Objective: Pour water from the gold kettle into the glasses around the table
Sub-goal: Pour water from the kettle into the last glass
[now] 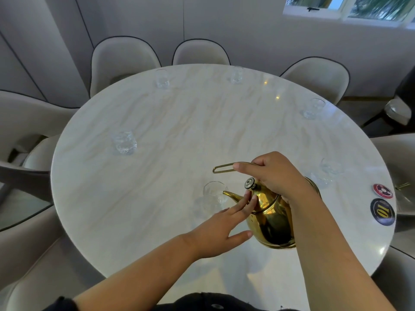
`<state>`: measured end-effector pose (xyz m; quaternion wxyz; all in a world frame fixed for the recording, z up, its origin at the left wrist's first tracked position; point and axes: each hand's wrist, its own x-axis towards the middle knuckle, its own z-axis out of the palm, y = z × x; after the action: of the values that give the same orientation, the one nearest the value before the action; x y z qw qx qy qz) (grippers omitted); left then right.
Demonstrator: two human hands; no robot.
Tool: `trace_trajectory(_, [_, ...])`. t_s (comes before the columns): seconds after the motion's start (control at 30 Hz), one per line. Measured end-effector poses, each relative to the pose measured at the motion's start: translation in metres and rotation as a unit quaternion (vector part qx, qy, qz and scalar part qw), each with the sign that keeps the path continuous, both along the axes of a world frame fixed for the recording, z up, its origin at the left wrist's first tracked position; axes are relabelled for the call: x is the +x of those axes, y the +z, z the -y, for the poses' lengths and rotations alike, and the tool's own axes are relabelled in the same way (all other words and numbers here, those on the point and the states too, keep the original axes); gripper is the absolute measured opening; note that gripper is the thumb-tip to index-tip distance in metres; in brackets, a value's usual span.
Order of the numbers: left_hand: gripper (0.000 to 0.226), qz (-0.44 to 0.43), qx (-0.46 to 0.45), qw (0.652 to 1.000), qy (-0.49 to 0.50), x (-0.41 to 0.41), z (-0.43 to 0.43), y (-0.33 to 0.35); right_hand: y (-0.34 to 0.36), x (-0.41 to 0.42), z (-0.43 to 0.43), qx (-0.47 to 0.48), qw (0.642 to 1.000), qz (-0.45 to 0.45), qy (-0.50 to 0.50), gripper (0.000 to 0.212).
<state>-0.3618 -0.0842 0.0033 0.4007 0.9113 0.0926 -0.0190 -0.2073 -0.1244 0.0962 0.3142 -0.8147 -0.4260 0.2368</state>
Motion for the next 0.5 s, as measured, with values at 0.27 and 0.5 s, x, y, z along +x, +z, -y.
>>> trace_trajectory(0.27, [0.065,0.004,-0.001,1.000,-0.001,-0.0009,-0.0017,0.0003,0.0013,-0.0018,-0.0019,-0.003,1.000,0.004,0.001,0.054])
trace_trajectory(0.5, [0.065,0.009,0.001,1.000,-0.001,-0.0025,-0.0033,-0.0004,0.0024,-0.0034,-0.0039,-0.006,1.000,0.007,0.005,0.054])
